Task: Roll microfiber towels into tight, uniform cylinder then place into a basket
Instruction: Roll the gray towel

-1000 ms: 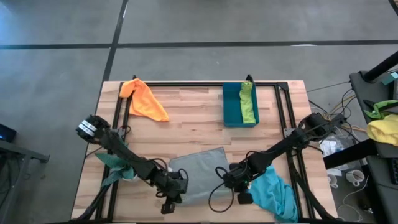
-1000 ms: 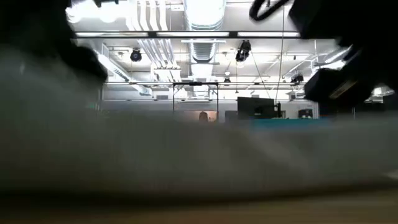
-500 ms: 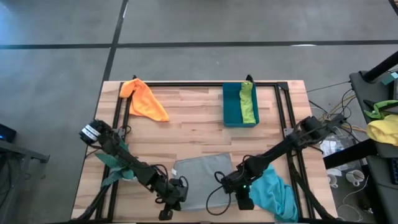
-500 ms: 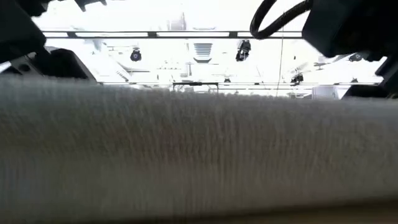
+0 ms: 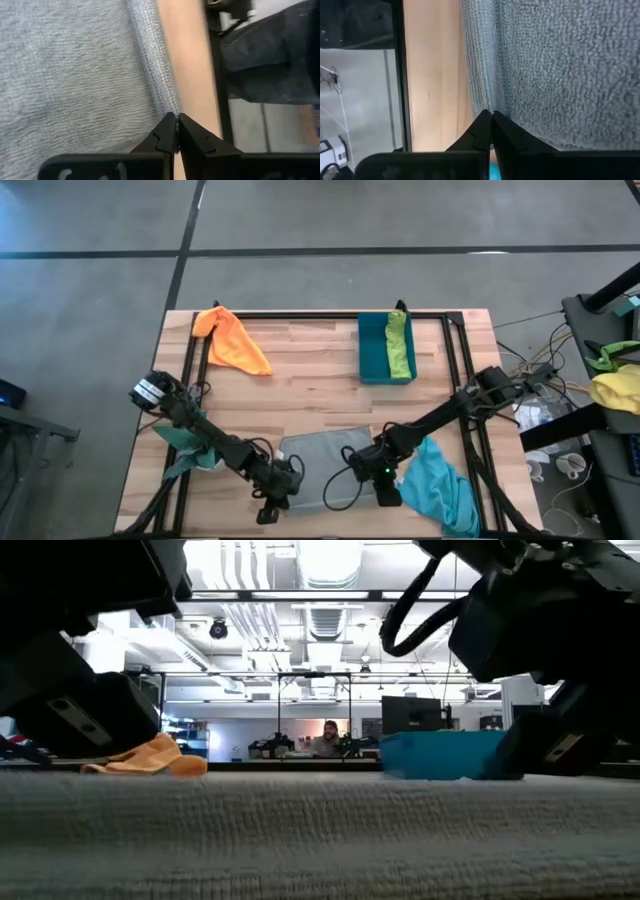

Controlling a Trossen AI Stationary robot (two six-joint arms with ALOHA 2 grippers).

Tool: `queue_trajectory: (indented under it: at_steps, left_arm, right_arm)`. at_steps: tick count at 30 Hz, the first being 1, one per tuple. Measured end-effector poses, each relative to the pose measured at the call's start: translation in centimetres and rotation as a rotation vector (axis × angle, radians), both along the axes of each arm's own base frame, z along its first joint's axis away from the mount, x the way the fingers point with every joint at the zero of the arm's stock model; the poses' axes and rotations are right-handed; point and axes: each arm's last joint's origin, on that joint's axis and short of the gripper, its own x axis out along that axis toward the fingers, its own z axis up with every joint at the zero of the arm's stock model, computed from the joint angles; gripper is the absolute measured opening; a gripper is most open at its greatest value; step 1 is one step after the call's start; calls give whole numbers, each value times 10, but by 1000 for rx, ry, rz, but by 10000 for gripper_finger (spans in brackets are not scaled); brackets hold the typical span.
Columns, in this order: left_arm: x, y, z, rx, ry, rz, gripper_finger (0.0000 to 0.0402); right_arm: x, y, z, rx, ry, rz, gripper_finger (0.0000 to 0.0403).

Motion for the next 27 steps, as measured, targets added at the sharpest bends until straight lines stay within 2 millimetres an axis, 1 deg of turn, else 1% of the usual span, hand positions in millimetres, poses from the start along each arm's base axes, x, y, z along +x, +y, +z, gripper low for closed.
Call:
queue_trajectory:
  at_steps: [5, 10, 12, 16, 21, 24, 27]
  left_arm:
    - [0, 1, -2, -1, -5, 2, 0]
    - [0, 3, -3, 42, -24, 47, 3]
    - [1, 3, -3, 51, -30, 57, 14]
    - [1, 4, -3, 56, -33, 64, 52]
    - [2, 3, 0, 52, -38, 66, 93]
    - [3, 1, 2, 27, -22, 97, 107]
    - [4, 0, 4, -8, 12, 147, 121]
  right_arm:
    - [1, 1, -7, -12, 8, 4, 9]
    - [1, 0, -7, -39, -4, -7, 9]
    - [1, 0, -7, -41, -7, -7, 9]
    - [0, 0, -3, -53, -19, -11, 9]
    - [-2, -1, 7, -74, -42, -26, 10]
    - [-3, 1, 9, -93, -60, -27, 22]
    - [-4, 2, 8, -109, -68, -27, 46]
